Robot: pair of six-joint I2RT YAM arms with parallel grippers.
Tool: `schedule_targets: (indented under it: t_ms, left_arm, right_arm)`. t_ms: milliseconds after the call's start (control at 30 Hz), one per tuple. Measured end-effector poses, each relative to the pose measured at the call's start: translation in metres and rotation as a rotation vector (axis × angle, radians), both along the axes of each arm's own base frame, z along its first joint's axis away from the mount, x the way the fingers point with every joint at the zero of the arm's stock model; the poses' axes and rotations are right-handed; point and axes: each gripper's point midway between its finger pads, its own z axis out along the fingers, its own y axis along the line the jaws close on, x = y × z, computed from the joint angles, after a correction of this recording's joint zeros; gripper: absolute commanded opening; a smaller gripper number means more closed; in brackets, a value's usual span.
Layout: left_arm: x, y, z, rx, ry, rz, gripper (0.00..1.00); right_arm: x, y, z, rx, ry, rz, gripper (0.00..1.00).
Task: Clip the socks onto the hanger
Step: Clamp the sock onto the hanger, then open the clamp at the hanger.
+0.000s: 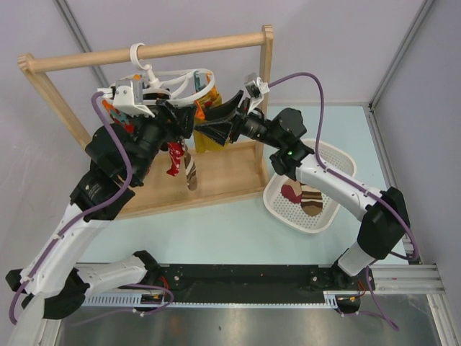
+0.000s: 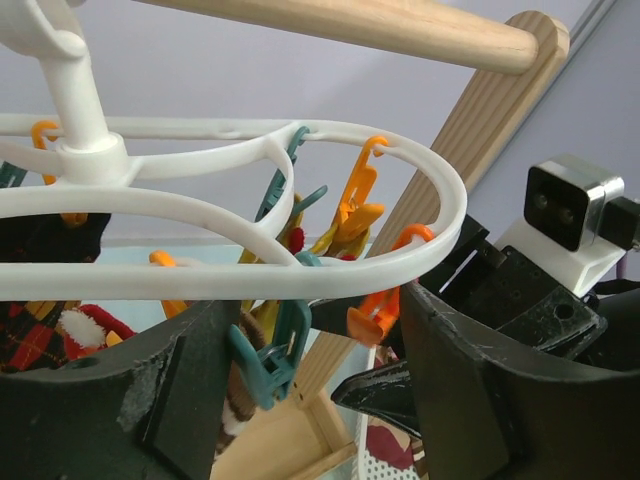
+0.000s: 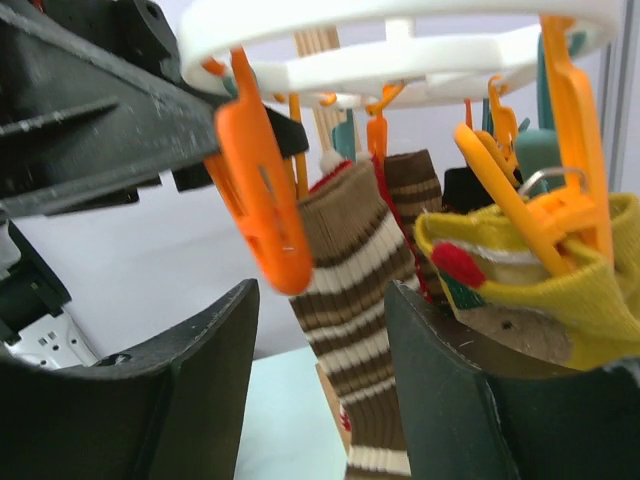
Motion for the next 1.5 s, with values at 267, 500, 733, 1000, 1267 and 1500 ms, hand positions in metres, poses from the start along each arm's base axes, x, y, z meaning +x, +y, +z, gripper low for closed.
schedule_targets:
  t_ms: [267, 500, 733, 1000, 1267, 1500]
  left_arm:
    - [-0.006, 0.007, 0.003, -0.008, -0.007, 0.006, 0.70]
    - [-0.006, 0.007, 0.003, -0.008, -0.007, 0.008, 0.70]
    - [-0.006, 0.007, 0.003, -0.008, -0.007, 0.008, 0.69]
    - [-0.006, 0.007, 0.003, -0.008, -0.006, 0.008, 0.66]
    - [-0.006, 0.007, 0.003, -0.008, -0.006, 0.008, 0.65]
    - [-0.006, 0.008, 0.003, -0.007, -0.006, 0.009, 0.65]
  right_arm:
    - [-0.001, -0.009, -0.004, -0.040, -0.071, -0.045, 0.60]
    - [-0.006, -0.016, 0.010, -0.003, -0.164, -0.029, 0.61]
    - [-0.016, -0.016, 0.020, 0.049, -0.235, 0.017, 0.60]
    - [-0.011, -0.001, 0.011, 0.034, -0.240, 0.057, 0.57]
    - [-0.009, 0.004, 0.017, 0.044, -0.244, 0.076, 0.37]
    - [-0.013, 0.006, 0.017, 0.041, -0.244, 0.093, 0.06]
